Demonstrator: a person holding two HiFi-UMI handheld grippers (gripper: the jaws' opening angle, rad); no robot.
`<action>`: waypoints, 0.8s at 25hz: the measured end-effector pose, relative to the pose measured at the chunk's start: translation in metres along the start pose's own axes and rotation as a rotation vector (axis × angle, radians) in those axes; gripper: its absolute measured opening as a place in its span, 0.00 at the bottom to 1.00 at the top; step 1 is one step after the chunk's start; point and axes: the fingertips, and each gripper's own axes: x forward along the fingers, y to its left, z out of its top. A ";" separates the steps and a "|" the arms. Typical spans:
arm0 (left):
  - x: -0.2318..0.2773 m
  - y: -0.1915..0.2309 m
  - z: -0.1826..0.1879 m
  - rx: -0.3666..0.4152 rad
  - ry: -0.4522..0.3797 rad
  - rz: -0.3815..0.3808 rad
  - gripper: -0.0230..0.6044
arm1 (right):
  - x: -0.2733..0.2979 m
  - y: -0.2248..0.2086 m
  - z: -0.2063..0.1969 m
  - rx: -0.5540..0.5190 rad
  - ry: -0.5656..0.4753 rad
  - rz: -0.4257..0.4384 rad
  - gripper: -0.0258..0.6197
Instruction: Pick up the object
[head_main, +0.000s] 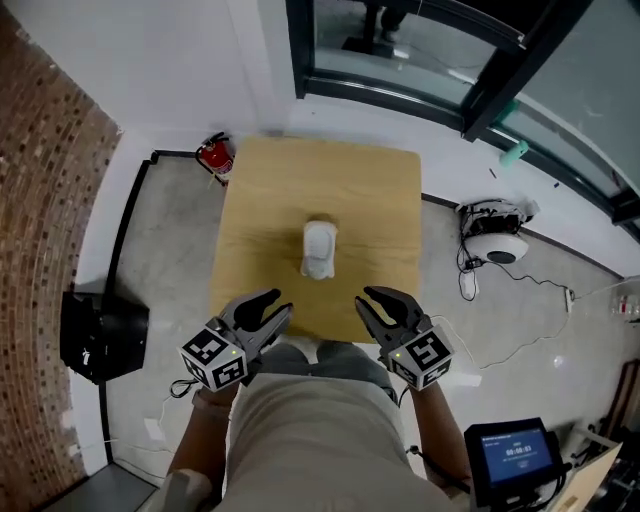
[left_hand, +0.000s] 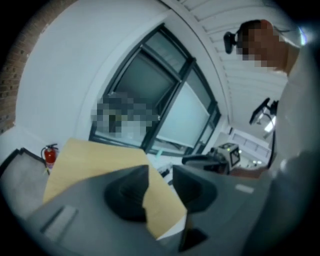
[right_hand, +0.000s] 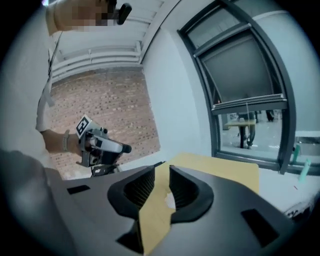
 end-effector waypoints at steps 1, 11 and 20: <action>0.010 0.008 0.002 -0.005 0.013 0.013 0.26 | 0.015 -0.008 -0.004 -0.040 0.050 0.028 0.19; 0.038 0.089 -0.001 -0.142 0.031 -0.008 0.26 | 0.180 -0.019 -0.138 -0.736 0.830 0.244 0.48; 0.010 0.136 -0.010 -0.184 0.043 -0.006 0.26 | 0.234 -0.038 -0.205 -0.992 1.005 0.107 0.46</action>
